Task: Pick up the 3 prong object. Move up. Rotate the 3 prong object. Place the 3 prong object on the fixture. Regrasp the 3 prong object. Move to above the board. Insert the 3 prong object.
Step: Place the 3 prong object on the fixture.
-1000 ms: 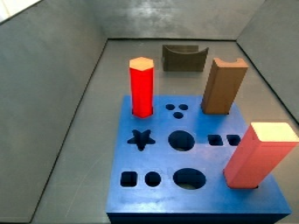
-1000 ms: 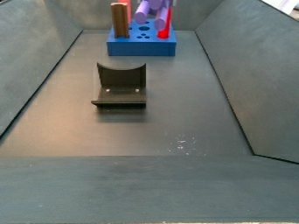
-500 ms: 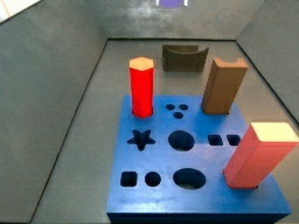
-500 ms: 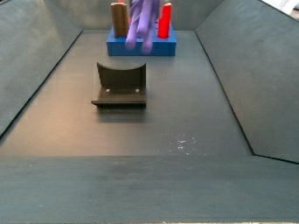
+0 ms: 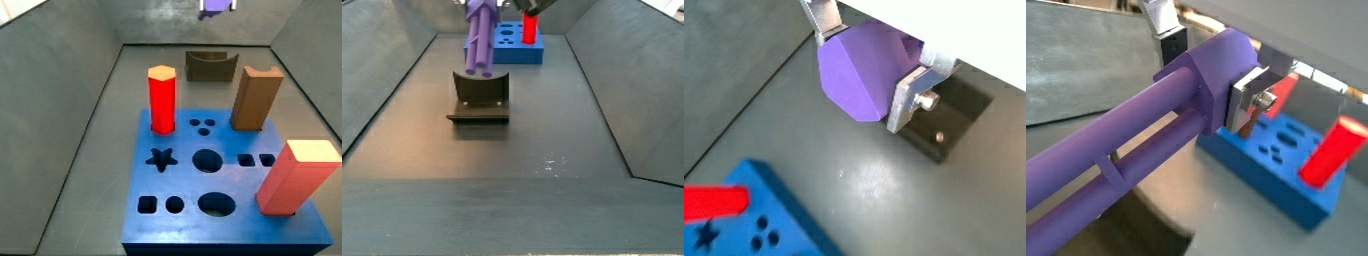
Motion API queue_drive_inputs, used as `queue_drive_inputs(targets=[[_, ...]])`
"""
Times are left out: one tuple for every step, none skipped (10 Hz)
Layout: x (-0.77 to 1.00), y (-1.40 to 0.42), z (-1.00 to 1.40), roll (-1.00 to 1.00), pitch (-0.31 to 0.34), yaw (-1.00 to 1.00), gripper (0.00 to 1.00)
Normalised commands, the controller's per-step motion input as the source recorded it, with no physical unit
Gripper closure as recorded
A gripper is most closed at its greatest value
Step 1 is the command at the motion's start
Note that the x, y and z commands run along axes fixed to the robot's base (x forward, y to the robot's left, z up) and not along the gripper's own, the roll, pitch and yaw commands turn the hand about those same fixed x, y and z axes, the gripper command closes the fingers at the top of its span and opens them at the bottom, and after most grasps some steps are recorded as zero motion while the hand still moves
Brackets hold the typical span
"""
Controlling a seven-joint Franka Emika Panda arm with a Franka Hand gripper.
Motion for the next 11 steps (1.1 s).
queue_drive_inputs(targets=[[0.08,0.04,-0.01,-1.0,0.167,0.04,1.0],[0.04,0.04,0.0,-1.0,0.17,0.03,1.0],[0.03,0.03,-0.01,-1.0,0.189,-0.04,1.0],[0.05,0.03,-0.02,-0.87,0.199,-0.08,1.0],[0.07,0.04,-0.01,-0.68,0.189,-0.12,1.0],[0.07,0.04,-0.01,-0.5,0.165,-0.14,1.0],[0.07,0.03,0.0,-0.29,0.119,-0.17,1.0],[0.05,0.02,0.0,-0.2,0.069,-0.18,1.0],[0.08,0.12,-1.0,-0.15,0.042,-0.22,1.0],[0.09,0.13,-1.0,-0.12,0.015,-0.21,1.0],[0.11,0.11,-1.0,-0.11,-0.007,-0.18,1.0]])
